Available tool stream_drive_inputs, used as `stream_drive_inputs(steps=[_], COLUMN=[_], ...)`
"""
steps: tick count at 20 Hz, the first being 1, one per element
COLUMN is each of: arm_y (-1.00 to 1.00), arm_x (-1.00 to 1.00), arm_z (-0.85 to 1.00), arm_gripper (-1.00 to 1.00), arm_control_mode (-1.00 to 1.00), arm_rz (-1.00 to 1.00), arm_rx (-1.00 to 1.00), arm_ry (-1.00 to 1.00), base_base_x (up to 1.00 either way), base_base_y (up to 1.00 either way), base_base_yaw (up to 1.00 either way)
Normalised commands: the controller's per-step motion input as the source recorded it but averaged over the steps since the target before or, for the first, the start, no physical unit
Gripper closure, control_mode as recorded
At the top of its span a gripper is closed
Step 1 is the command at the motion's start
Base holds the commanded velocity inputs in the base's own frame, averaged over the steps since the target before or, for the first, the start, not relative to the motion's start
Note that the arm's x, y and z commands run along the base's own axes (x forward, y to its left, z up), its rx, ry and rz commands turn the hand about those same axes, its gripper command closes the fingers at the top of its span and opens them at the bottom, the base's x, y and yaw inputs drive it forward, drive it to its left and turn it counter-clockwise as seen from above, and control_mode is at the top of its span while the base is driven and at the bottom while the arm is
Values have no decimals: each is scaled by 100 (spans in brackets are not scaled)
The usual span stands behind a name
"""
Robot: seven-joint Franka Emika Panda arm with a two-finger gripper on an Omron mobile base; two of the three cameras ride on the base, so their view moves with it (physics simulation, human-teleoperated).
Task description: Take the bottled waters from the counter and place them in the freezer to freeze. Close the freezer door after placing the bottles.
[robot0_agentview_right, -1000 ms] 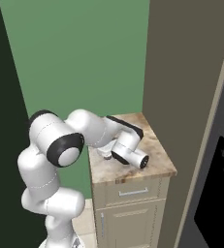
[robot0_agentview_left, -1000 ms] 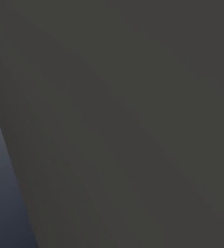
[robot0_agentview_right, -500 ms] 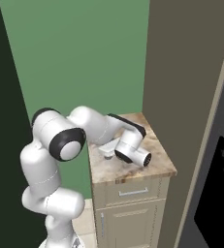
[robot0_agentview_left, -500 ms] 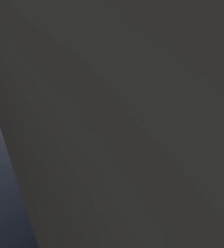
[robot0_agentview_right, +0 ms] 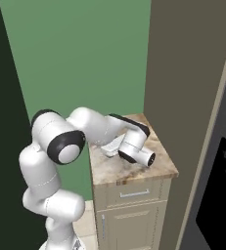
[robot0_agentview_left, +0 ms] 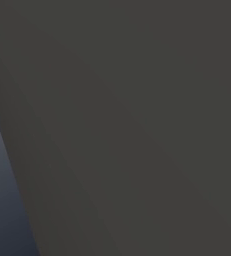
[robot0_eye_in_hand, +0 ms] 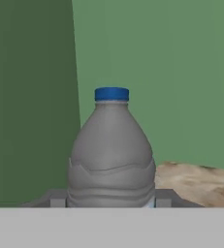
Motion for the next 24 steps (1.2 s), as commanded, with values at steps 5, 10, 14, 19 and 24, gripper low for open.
stream_drive_inputs(steps=[5,10,14,19,24], arm_y=[13,26,46,54,38], arm_x=[-17,-46,-76,-93,-100], arm_z=[94,100,100,95,49], arm_gripper=[100,100,100,100,100], arm_control_mode=[-100,-100,-100,-100,-100], arm_rz=[-9,-9,-4,-2,-2], arm_rx=[0,-7,-9,-5,0], arm_ry=[-3,0,0,0,-5], base_base_x=[0,0,0,0,0], base_base_y=[0,0,0,0,0], base_base_yaw=[0,0,0,0,0])
